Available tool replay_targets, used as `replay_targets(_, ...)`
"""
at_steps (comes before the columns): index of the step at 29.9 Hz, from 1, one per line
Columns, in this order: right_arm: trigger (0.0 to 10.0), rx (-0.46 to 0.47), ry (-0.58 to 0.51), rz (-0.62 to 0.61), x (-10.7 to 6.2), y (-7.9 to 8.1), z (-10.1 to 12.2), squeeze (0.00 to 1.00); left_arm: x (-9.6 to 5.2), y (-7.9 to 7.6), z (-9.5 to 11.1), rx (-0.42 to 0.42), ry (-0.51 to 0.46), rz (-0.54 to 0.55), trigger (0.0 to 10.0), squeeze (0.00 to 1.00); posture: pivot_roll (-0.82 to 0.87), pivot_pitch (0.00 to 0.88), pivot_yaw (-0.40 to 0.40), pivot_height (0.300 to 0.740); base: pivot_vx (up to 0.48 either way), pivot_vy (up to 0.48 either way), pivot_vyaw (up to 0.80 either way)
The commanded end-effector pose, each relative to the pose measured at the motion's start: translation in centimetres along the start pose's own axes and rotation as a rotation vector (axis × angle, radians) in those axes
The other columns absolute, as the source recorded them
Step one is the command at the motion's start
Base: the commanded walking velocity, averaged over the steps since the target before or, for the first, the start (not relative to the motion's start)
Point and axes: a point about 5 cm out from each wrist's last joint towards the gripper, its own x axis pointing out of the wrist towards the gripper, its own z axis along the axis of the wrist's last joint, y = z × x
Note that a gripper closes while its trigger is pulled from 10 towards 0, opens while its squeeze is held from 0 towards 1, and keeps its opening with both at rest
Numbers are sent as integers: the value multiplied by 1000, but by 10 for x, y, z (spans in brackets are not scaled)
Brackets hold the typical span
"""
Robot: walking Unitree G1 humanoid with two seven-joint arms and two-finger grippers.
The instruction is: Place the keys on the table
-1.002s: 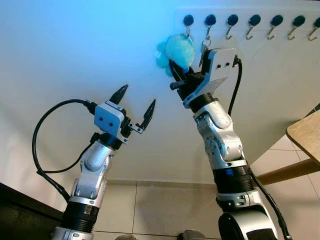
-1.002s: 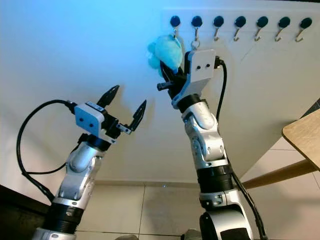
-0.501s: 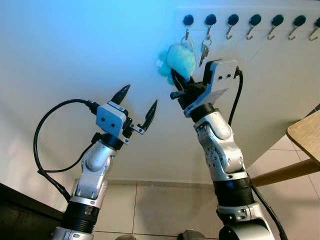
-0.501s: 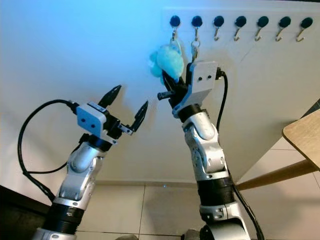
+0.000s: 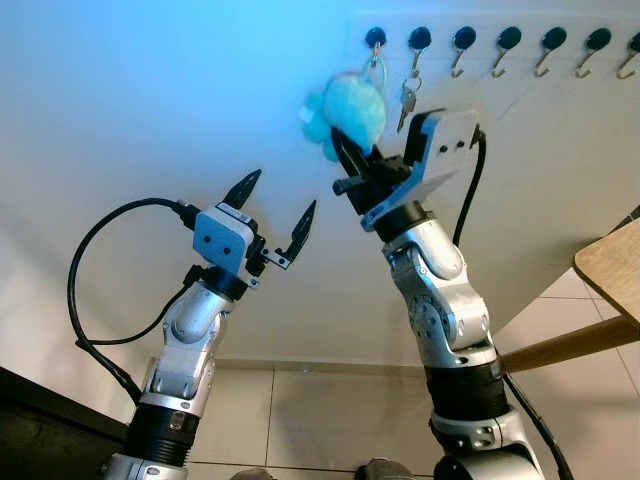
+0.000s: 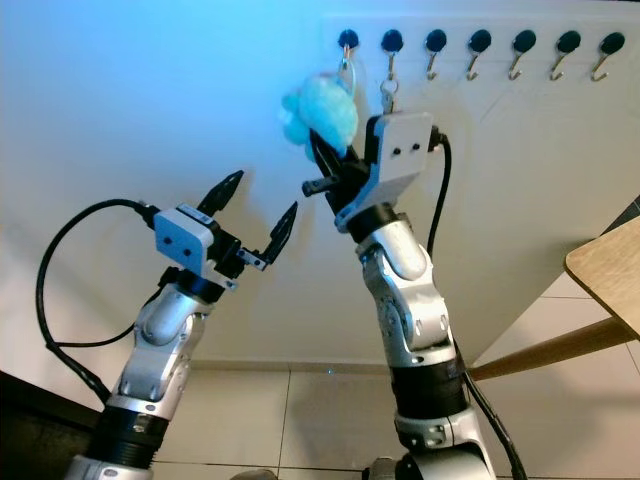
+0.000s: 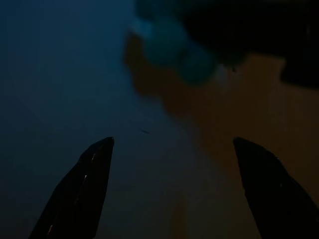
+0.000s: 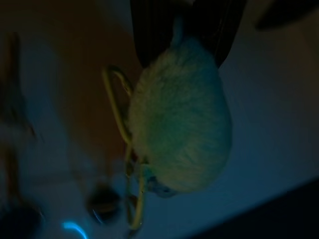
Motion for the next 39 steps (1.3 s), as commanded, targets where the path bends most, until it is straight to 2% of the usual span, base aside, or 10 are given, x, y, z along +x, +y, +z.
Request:
replay_targets(1, 0, 13, -5, 28, 2, 6, 3, 0, -1, -2, 0, 12, 2, -20, 10000, 0, 3, 94, 24, 740, 0, 0, 0)
replay_targets(2, 0, 13, -4, 30, 2, 7, 4, 0, -1, -2, 0, 12, 2, -21, 10000, 0, 3, 94, 24, 740, 0, 0, 0)
replay_targets(5, 4941, 14, 1, 34, 4, 9, 6, 0, -1, -2, 0, 12, 2, -24, 10000, 0, 3, 93, 24, 740, 0, 0, 0)
replay_targets(6, 10000, 22, 4, 37, 6, 11, 7, 0, -2, -3, 0, 13, 2, -28, 10000, 0, 3, 91, 24, 740, 0, 0, 0)
replay_targets(11, 10000, 37, 3, 45, 8, 14, 10, 0, -2, -4, 0, 15, 3, -34, 10000, 0, 4, 91, 24, 740, 0, 0, 0)
replay_targets(12, 0, 59, -5, 58, 8, 17, 11, 0, -2, -4, 0, 16, 3, -36, 10000, 0, 4, 88, 25, 740, 0, 0, 0)
replay_targets(28, 0, 89, -26, 68, 7, 20, 15, 0, -2, -6, 0, 15, 1, -49, 10000, 0, 2, 89, 29, 740, 0, 0, 0)
replay_targets(29, 6941, 86, -39, 57, 9, 19, 19, 0, -2, -6, 0, 16, 0, -50, 10000, 0, 2, 89, 29, 740, 0, 0, 0)
replay_targets(30, 10000, 93, -58, 38, 11, 17, 23, 0, -2, -7, 0, 17, 0, -53, 10000, 0, 2, 89, 29, 740, 0, 0, 0)
replay_targets(39, 10000, 112, -83, -11, 18, 7, 31, 0, -3, -10, -1, 19, 1, -72, 10000, 0, 2, 91, 29, 740, 0, 0, 0)
